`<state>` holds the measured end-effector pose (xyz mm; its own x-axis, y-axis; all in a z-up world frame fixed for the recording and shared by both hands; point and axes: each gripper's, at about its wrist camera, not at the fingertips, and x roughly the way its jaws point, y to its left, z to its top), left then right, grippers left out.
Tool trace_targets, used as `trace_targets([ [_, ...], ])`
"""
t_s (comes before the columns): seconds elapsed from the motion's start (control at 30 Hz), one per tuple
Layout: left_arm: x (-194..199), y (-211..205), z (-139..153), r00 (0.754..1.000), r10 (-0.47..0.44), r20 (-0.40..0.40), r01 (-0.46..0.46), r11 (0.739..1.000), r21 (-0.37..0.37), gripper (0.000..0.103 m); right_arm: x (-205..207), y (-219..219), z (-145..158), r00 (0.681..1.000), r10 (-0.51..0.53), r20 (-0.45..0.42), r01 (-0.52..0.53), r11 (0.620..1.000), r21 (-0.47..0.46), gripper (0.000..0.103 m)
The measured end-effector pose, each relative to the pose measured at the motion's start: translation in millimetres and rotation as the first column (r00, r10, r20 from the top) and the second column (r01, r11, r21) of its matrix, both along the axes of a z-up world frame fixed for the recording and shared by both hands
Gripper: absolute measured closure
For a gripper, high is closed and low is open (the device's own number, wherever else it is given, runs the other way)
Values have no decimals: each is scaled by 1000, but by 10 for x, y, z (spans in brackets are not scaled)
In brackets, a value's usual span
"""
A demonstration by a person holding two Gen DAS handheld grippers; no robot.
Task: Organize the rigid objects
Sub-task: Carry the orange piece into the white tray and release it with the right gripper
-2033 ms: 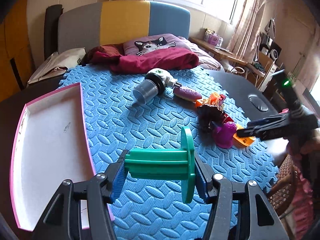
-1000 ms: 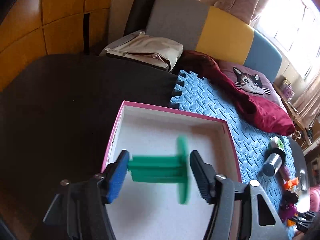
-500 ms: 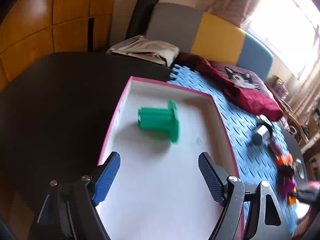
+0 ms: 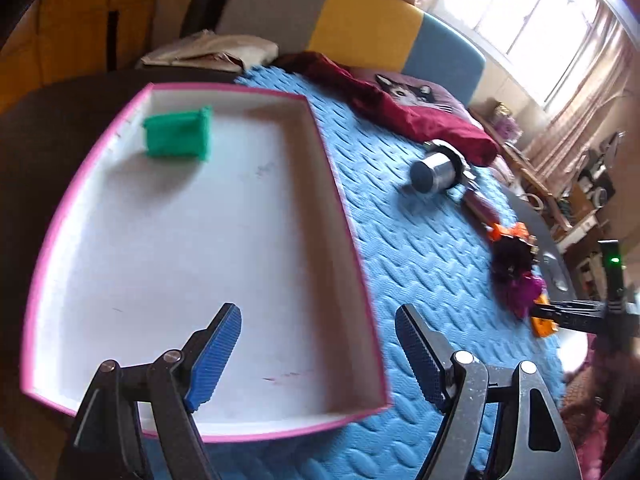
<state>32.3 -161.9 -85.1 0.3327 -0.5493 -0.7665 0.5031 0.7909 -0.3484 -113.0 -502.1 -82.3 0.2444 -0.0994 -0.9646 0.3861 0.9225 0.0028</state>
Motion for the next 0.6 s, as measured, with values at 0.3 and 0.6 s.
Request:
trace_targets([
  [0.3,-296,-480,53,983,-186,-2,185,978,-92,22,-175,-146,160,989,-117,90,121,992,-45,77],
  [0.6,-405,-460,302,975,-196,101,205,975,-89,21,-115,174,617,962,-69,263,101,989,-110,77],
])
